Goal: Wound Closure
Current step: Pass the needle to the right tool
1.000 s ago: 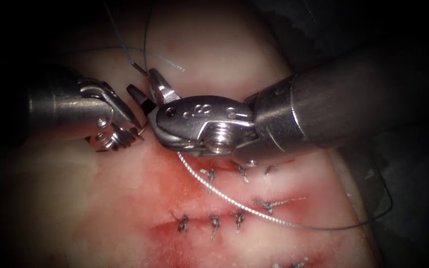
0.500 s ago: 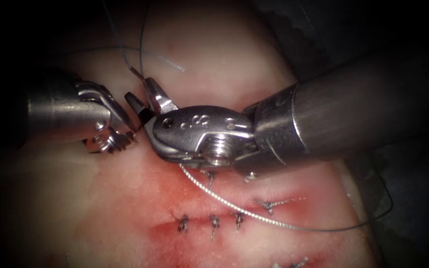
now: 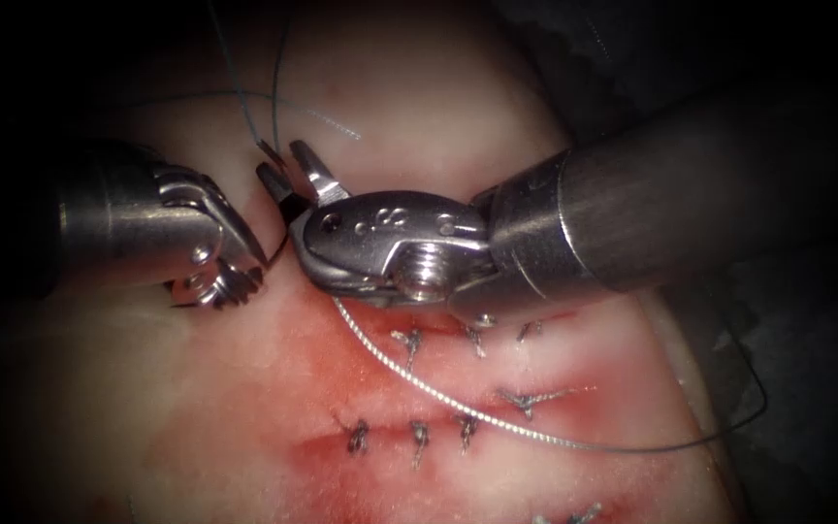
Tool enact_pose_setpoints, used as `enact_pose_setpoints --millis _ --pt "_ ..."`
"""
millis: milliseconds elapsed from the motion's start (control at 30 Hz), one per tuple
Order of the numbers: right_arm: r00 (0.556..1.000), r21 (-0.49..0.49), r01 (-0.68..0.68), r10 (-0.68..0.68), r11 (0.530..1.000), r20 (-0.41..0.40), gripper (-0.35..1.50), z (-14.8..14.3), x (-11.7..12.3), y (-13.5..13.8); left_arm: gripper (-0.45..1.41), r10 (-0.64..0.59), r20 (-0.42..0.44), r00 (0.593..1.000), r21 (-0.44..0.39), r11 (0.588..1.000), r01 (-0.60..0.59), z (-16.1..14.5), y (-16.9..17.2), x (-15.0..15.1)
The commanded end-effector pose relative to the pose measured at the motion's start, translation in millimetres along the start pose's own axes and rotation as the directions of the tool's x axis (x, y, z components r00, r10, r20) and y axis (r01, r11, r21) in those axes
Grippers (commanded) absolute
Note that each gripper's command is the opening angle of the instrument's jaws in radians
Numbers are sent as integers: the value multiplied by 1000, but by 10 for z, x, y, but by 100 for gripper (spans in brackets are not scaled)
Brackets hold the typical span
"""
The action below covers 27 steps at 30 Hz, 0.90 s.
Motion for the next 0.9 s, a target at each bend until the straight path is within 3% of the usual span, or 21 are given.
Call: enact_pose_setpoints --millis 33,100,200,333,367,400,533,633,733,767,833,900 --pt "1000 -5 0 0 1000 5 -1 9 2 8 -45 0 2 1000 -1 1000 0 2 0 -11" --pt "1000 -22 3 -2 1000 10 -1 14 7 12 -45 1 2 1000 0 1000 -1 2 0 -11" --pt "1000 -47 10 -9 999 16 -35 19 8 18 -45 2 3 1000 0 1000 -2 2 -1 -11" --pt "1000 -91 -15 17 996 22 -35 16 3 19 -45 12 18 1000 11 1000 -12 0 -1 -15" --pt "1000 -96 -18 20 995 19 -35 14 -2 17 25 -25 84 996 58 998 20 -3 3 -20" --pt "1000 -98 -19 21 995 18 -35 12 -4 15 54 -27 126 992 92 996 16 -5 7 -22" --pt "999 -113 -26 28 993 19 -35 2 -13 -4 74 -94 234 968 264 964 30 -20 26 -20" --pt "999 -137 -29 32 990 24 -35 -12 -23 -37 104 -212 289 934 425 902 73 -52 55 -25" --pt "998 -223 -35 48 974 51 -35 -23 -34 -69 108 -340 344 875 561 822 98 -87 87 -36" --pt "997 -279 0 22 960 77 -35 -28 -41 -91 108 -435 375 819 646 756 105 -109 108 -41" --pt "969 -348 231 -182 908 169 -35 -37 -50 -136 104 -572 420 705 747 659 90 -133 135 -43" --pt "949 -377 306 -248 874 195 -35 -39 -49 -154 94 -617 433 657 768 634 89 -136 139 -42"
